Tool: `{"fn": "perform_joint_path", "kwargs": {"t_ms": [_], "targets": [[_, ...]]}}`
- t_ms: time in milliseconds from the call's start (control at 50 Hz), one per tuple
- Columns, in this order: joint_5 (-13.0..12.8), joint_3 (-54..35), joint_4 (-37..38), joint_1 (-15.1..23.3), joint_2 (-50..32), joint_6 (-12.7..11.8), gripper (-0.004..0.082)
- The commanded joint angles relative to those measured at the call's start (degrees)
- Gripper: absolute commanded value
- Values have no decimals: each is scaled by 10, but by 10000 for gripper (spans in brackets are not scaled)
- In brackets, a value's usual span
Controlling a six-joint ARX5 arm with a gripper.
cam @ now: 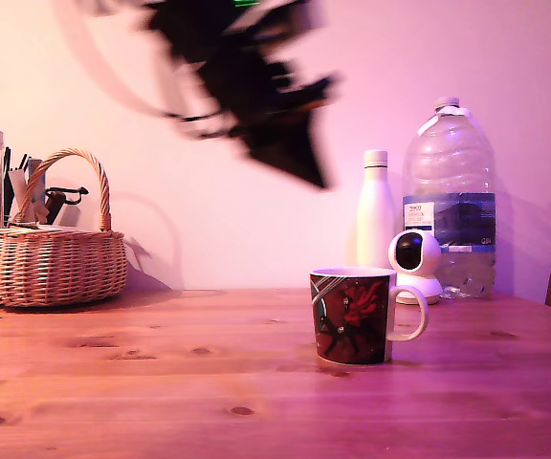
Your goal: Pick up the coffee capsules from the table one by one and drop them inside the nearest coffee cup
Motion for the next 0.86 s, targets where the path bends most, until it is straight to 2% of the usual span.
{"fn": "perform_joint_path", "kwargs": {"t_ms": [0, 20, 40, 220, 340, 360, 460, 480, 600, 840], "targets": [[2, -48, 26, 16, -35, -12, -19], [2, -60, 32, 21, -43, -12, -19], [2, -73, 39, 27, -53, -23, -19], [2, -168, 73, 79, -138, -26, -19], [2, -218, 98, 121, -197, -34, -19], [2, -225, 102, 128, -207, -48, -19], [3, -251, 108, 156, -251, -48, -19], [3, -254, 106, 161, -257, -67, -19], [2, -259, 91, 171, -283, -67, -19], [2, -259, 90, 163, -296, -71, -19]]}}
